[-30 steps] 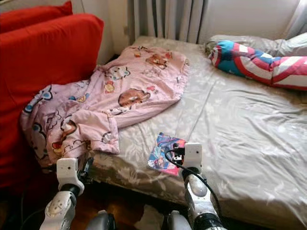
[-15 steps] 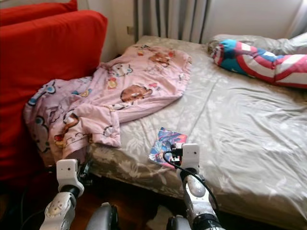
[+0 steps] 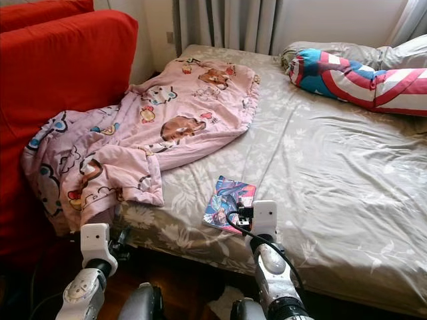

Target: Clean up the room

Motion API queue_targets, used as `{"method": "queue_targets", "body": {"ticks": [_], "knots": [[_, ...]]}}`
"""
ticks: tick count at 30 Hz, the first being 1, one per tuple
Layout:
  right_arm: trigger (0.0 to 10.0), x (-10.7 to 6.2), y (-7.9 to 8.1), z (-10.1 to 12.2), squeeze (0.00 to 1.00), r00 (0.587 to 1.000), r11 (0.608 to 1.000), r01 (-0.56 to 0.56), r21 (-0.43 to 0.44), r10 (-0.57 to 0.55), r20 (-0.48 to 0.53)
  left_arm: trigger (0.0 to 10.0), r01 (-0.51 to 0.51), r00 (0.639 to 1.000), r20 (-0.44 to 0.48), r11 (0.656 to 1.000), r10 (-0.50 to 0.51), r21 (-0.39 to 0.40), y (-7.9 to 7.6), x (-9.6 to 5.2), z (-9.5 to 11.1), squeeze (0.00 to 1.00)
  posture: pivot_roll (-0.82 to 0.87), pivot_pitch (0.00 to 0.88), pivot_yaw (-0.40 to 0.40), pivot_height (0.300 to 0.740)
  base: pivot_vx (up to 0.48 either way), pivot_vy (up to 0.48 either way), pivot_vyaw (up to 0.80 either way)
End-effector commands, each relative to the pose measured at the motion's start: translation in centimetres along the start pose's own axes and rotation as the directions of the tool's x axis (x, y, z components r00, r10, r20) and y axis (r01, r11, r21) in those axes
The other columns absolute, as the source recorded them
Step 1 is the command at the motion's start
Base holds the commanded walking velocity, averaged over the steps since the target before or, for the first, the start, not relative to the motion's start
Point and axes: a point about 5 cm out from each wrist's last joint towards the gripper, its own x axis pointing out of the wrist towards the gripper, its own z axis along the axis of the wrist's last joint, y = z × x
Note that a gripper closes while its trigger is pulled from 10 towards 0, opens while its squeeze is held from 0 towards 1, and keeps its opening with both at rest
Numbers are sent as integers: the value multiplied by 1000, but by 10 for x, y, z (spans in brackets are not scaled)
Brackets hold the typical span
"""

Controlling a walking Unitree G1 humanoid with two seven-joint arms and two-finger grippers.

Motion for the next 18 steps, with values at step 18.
{"method": "queue_targets", "body": {"ticks": [18], "knots": [[10000, -1, 1, -2, 0, 1000, 1000, -11, -2, 11, -11, 10000, 3, 1000, -2, 1000, -3, -6, 2, 3, -1, 0, -73, 69, -29, 617, 0, 0, 0]]}}
